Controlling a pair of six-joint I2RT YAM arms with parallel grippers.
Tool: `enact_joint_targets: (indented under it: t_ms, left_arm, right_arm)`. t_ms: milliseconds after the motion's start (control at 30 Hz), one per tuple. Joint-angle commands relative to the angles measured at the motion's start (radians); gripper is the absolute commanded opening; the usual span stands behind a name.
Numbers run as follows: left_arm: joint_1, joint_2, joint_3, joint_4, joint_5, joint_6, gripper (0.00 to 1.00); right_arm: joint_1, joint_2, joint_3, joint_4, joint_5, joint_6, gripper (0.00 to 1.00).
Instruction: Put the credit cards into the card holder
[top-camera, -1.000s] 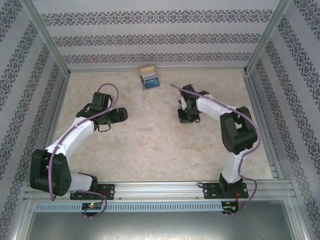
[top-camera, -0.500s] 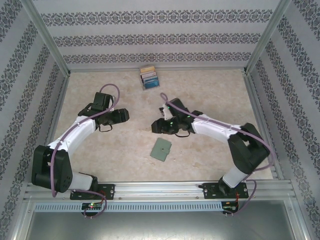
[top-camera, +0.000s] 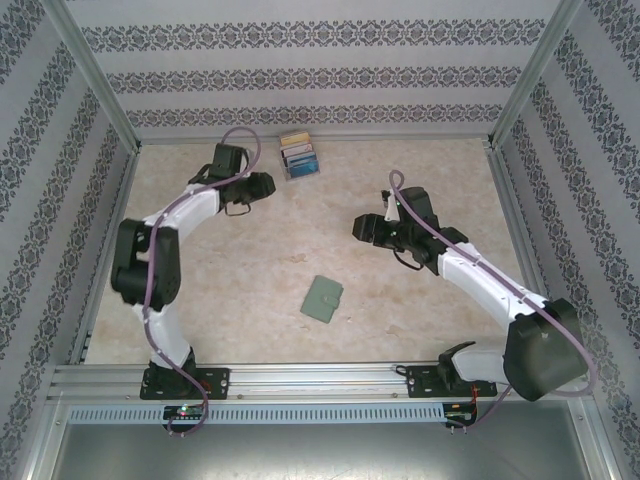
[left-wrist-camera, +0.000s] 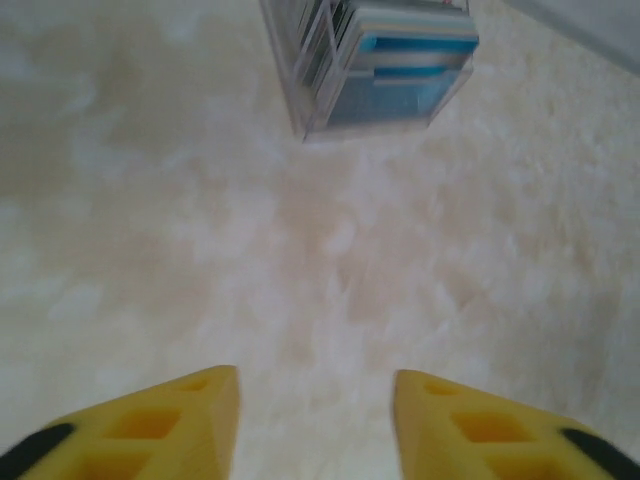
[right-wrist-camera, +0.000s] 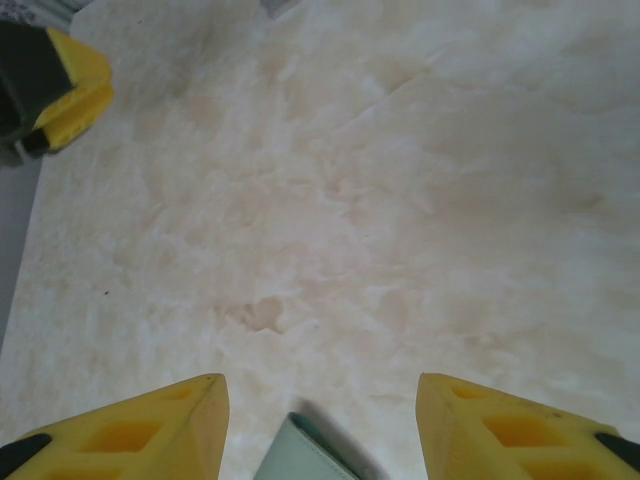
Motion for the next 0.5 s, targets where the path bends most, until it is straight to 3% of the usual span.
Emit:
enact_joint_targets:
  t_ms: [0, 100, 267, 467]
  left_arm:
    - [-0.013, 0.138, 0.136, 0.015, 0.028, -0.018, 0.31]
    - [-0.023, 0.201, 0.216, 0.017, -0.024, -0.004, 0.30]
    - [-0.046, 0.307, 0.363, -0.062, -0.147, 0.033, 0.34]
    - [-0.069, 0.384, 0.428, -0.032, -0.247, 0.005, 0.36]
  right_arm:
    - [-0.021, -0.058, -0.014, -0.054, 0.039, -0.017, 0.54]
    - [-0.028, -0.093, -0.045, -0.060, 0.049, -0.052, 0.60]
    - [-0.047, -0.089, -0.062, -0.070, 0.076, -0.095, 0.61]
    - [-0.078, -0.075, -0.080, -0.048, 0.099, -0.138, 0.61]
